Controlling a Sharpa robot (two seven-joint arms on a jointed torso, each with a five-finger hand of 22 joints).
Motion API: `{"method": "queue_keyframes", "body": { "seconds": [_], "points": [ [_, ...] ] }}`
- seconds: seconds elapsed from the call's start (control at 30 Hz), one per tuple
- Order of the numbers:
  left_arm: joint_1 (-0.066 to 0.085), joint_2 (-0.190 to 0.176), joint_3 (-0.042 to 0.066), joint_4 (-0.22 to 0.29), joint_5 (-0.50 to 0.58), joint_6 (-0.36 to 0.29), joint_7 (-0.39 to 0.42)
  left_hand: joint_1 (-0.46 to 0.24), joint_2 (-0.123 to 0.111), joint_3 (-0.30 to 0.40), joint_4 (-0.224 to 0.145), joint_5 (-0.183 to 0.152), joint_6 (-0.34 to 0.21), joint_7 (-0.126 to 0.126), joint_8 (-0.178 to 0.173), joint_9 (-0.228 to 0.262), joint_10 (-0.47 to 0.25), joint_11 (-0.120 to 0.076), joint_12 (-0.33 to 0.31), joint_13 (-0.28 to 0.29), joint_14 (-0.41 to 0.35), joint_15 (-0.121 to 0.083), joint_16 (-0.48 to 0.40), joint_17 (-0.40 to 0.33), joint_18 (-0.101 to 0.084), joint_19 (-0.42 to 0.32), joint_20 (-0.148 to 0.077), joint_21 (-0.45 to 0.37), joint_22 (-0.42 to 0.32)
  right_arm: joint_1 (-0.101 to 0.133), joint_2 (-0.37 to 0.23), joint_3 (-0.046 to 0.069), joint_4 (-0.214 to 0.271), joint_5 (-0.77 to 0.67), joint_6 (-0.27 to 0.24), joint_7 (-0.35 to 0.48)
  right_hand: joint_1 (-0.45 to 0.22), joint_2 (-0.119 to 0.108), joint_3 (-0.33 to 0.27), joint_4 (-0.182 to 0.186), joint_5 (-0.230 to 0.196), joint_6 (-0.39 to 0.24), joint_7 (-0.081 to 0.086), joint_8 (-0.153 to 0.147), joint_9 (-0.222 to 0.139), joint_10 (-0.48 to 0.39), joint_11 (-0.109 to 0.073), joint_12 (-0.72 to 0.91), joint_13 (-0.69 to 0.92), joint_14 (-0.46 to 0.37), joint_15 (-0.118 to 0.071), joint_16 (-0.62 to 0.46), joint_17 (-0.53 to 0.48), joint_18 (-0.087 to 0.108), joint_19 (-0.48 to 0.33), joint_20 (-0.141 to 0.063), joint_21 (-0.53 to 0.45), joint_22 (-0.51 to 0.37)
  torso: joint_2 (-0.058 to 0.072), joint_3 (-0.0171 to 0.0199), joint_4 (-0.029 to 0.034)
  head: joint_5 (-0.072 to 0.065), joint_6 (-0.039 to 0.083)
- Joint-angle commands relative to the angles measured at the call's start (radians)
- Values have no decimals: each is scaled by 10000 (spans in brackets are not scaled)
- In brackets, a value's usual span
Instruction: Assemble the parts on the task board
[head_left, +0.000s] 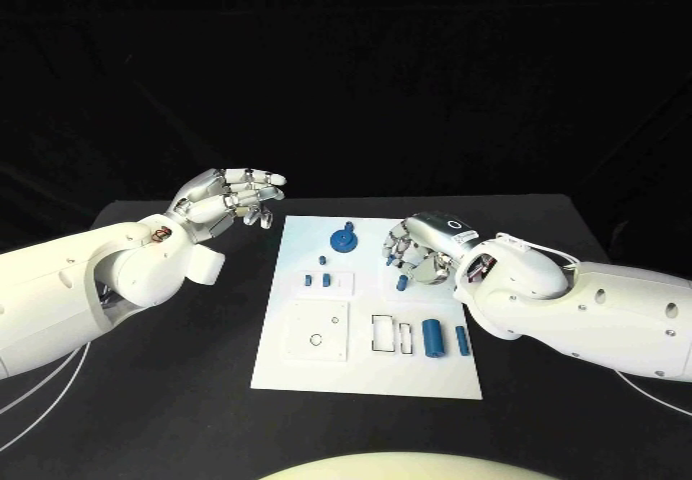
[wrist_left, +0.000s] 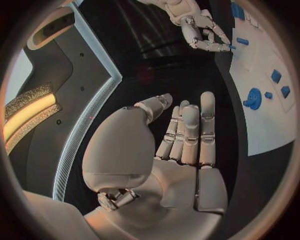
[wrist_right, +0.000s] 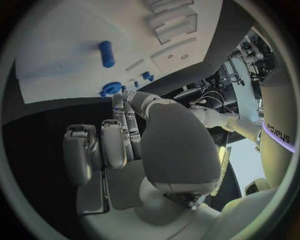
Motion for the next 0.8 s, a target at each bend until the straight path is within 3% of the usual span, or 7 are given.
{"method": "queue_keyframes", "body": {
  "seconds": [0.03,0.27,0.4,0.6,0.8],
  "points": [
    [-5,22,9,58,-24,-5,67,51,-61,-65,13,57,-68,24,-33,-16,-87,14,-37,-16,4,50,-22,14,65,47,16,-33,-15,-49,170,-3,282,-31,191,13,-31,60,22,-64,-47,60,-12,26,23,385,-346,-12,11,578,-72,44,-10,-160,616,-61,60,1915,0,-8,2,124,-56],
    [-11,46,8,153,-24,-15,68,59,-57,-63,10,62,-68,26,-29,-15,-91,15,-34,-15,5,52,-20,16,66,49,18,-34,-16,-181,623,-33,509,-89,1060,-194,-32,64,27,-69,-45,59,-13,28,29,388,-348,-15,13,575,-74,31,-30,-154,603,-62,37,1893,-8,-38,-8,264,-115],
    [-11,69,7,197,-24,-30,43,63,-54,-63,10,64,-64,28,-24,-14,-96,17,-31,-14,4,54,-18,17,66,51,20,-35,-18,-304,875,-61,529,-159,1400,-276,-33,64,28,-71,-44,58,-14,28,30,388,-349,-16,13,573,-75,22,-41,-150,596,-62,26,1881,0,-26,7,348,-176],
    [-10,137,5,250,-24,-17,-5,59,-53,-69,16,64,-52,30,-13,-10,-101,20,-25,-12,-8,57,-24,-7,67,53,24,-38,-20,-508,1305,-105,327,-346,1651,-367,-36,69,43,-87,-15,45,-14,27,42,381,-349,-29,15,567,-80,2,-73,-140,575,-64,-9,1848,-2,-10,3,476,-273],
    [-11,197,3,295,-41,-9,-34,56,-54,-74,19,64,-44,30,-5,-8,-104,21,-22,-11,-2,59,-18,8,67,55,26,-39,-22,-707,1560,-123,174,-470,1657,-461,-43,71,48,-90,-6,39,-12,27,47,376,-346,-36,15,561,-79,-19,-102,-135,565,-64,-27,1831,9,-11,-10,513,-307]
  ]
}}
